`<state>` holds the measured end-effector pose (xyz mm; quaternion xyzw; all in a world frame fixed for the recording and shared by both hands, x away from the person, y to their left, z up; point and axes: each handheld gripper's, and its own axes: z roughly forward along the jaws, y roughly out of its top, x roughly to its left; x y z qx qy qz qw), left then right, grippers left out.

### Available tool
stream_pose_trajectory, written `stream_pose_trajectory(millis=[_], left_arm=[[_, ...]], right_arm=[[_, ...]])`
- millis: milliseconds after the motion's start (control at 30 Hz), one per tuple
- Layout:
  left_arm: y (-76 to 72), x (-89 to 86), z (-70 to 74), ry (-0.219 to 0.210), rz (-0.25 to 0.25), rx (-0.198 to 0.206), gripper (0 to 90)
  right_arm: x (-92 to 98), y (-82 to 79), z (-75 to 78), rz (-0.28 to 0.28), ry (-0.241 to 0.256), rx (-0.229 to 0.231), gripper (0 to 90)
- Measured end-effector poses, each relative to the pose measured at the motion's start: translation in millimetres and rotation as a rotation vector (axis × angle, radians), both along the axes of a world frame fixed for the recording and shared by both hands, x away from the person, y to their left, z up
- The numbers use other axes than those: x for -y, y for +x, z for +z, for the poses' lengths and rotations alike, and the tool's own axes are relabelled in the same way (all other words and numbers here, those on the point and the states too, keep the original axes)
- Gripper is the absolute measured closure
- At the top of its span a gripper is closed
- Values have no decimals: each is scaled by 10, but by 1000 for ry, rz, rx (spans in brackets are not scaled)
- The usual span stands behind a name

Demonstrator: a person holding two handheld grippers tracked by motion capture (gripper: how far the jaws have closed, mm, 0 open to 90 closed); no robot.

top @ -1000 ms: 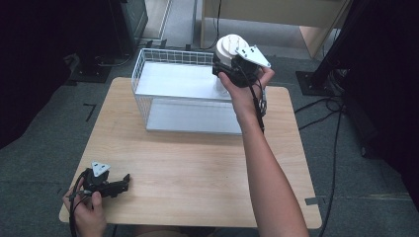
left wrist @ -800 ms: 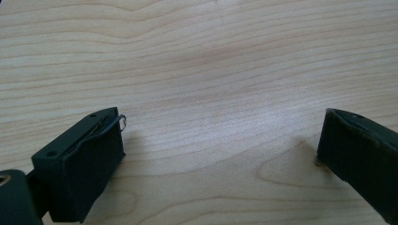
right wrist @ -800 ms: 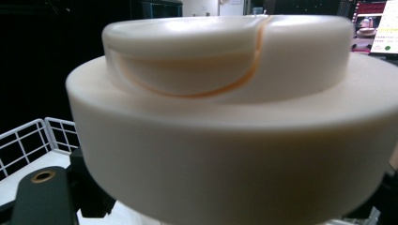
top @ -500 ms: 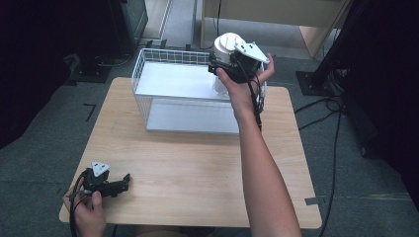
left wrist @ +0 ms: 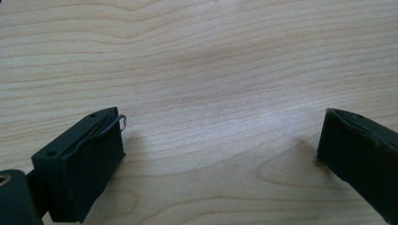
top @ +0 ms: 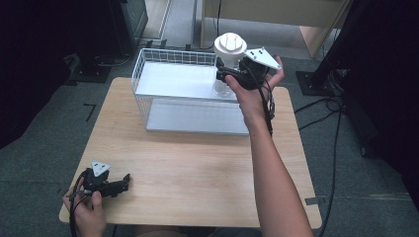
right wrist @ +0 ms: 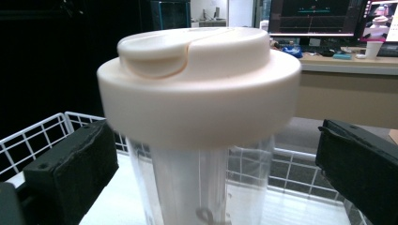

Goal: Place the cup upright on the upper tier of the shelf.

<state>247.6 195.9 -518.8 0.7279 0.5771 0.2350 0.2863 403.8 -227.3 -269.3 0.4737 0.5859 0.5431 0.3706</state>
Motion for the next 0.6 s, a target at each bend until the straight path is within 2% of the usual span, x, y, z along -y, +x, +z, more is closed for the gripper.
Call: stream_pose_trajectory(millis=[200,600], left_arm=[[0,0,0,0,0,0,11],[0,0,-2,0,0,1,11]], right_arm=[[74,-140,-86,25,-6,5,0],[246,-434,-351,46,-21,12,0]])
